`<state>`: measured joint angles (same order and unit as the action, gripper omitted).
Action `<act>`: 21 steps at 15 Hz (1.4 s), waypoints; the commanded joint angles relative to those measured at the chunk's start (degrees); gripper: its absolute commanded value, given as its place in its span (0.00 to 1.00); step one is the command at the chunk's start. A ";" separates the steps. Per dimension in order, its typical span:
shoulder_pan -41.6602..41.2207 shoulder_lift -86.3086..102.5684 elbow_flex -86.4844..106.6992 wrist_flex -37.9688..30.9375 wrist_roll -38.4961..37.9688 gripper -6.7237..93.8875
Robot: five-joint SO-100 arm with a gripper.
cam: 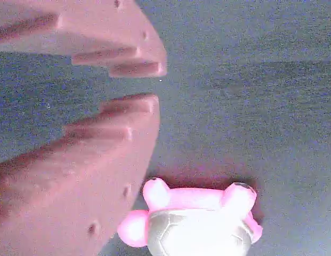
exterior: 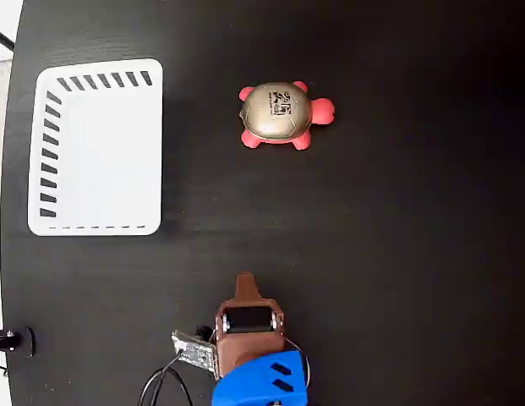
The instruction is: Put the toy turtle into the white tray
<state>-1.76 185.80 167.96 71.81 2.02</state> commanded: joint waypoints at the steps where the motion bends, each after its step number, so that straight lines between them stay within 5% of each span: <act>1: -0.70 0.44 -0.70 0.44 0.35 0.07; 16: -1.76 0.44 -0.70 0.53 -0.26 0.07; 21: 0.70 -28.21 -10.28 -12.30 -0.18 0.07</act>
<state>-1.14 167.61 165.85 63.11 1.41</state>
